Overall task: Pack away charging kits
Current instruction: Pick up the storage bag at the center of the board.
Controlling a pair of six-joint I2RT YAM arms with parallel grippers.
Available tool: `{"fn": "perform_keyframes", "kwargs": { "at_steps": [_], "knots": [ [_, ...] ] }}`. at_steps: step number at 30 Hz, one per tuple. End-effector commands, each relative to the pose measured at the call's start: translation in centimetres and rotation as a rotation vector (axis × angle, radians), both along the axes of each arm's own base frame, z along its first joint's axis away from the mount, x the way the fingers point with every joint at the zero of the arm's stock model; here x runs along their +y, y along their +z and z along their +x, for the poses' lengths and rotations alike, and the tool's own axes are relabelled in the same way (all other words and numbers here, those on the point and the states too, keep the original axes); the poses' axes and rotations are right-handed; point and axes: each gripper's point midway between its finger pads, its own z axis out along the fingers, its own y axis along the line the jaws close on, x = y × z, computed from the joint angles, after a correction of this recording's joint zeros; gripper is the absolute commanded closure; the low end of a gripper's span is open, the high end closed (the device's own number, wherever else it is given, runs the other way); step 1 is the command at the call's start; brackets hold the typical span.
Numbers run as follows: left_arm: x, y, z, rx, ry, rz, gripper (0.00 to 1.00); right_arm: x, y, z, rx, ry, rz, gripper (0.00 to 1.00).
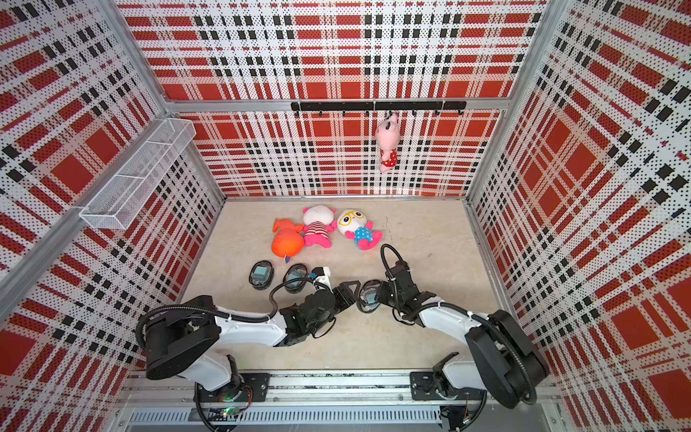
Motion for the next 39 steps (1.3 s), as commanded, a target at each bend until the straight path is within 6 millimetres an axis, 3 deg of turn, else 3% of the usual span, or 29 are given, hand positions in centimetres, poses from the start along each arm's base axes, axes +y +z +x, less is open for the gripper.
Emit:
{"fn": "perform_keyframes", "kwargs": {
  "at_steps": [1, 9, 14, 19, 22, 29, 33, 37, 39],
  "knots": [
    [1.7, -0.8, 0.8, 0.007, 0.056, 0.064, 0.38, -1.0, -1.8, 0.0, 0.045, 0.018, -0.095, 0.92],
    [3.5, -2.7, 2.6, 0.040, 0.116, 0.114, 0.38, 3.9, -0.8, 0.3, 0.017, 0.194, -0.063, 0.96],
    [4.9, -3.0, 2.7, 0.042, 0.148, 0.121, 0.38, 6.7, 0.4, -0.1, -0.016, 0.260, -0.070, 0.92],
    [6.4, -2.3, 2.2, 0.021, 0.192, 0.111, 0.38, 8.2, 0.9, -1.0, -0.024, 0.309, -0.071, 0.82],
    [6.6, -1.7, 1.8, 0.002, 0.202, 0.105, 0.38, 8.1, 1.1, -1.5, -0.020, 0.309, -0.097, 0.74],
    [6.2, -1.6, 1.7, -0.007, 0.191, 0.114, 0.37, 5.8, 1.9, -2.4, -0.037, 0.237, -0.122, 0.57],
    [5.9, -1.5, 1.9, -0.008, 0.180, 0.119, 0.37, 5.5, 1.1, -2.8, -0.020, 0.222, -0.105, 0.49],
    [5.4, -1.7, 2.2, -0.008, 0.165, 0.131, 0.37, 6.3, 0.0, -2.7, -0.006, 0.234, -0.073, 0.49],
    [5.2, -2.0, 2.3, -0.002, 0.158, 0.136, 0.37, 6.7, -0.6, -2.6, 0.009, 0.237, -0.061, 0.59]
  ]
}}
